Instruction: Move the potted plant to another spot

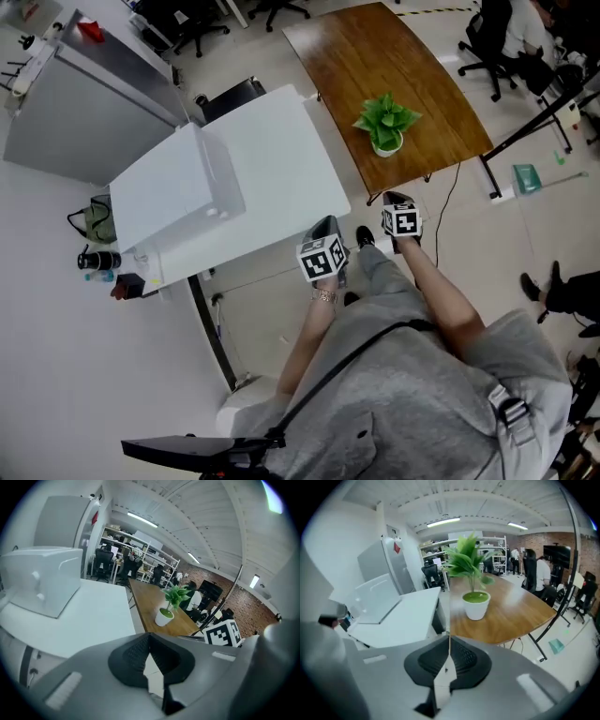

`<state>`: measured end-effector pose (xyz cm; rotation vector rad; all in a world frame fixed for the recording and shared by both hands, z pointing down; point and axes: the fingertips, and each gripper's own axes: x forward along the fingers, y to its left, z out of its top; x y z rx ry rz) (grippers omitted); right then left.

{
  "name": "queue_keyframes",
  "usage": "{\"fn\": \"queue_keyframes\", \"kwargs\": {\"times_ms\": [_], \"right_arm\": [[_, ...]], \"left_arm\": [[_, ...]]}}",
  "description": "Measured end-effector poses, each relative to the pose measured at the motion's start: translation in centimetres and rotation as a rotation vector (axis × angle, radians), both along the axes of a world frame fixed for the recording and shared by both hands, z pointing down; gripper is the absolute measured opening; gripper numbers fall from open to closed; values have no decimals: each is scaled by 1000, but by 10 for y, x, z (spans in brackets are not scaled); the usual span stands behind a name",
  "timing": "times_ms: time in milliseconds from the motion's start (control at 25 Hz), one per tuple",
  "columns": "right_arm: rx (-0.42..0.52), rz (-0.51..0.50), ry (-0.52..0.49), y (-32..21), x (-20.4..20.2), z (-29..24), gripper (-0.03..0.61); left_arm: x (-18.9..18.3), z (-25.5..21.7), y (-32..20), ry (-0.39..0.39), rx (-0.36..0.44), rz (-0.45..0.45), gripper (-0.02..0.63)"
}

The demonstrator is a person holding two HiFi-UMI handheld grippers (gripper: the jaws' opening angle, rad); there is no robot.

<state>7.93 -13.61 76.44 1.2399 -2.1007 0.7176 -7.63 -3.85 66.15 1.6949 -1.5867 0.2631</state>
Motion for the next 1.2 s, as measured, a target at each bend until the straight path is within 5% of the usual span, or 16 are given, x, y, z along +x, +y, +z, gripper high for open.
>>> {"fn": "queue_keyframes", "kwargs": {"times_ms": [200, 440, 680, 1200], "right_arm": [[3, -135, -151, 97, -67, -64, 3], [32, -323, -253, 153, -108, -137, 5], [59, -383, -300, 166, -111, -181, 7], [24, -444, -290, 176, -83, -178, 6]], "left_arm": [[-4, -4, 72, 7, -21, -10, 14], [10, -27, 93, 6, 30, 2, 14], [23, -50, 84, -18, 84, 9, 14], [57, -62, 75, -42, 104, 7, 14]]}}
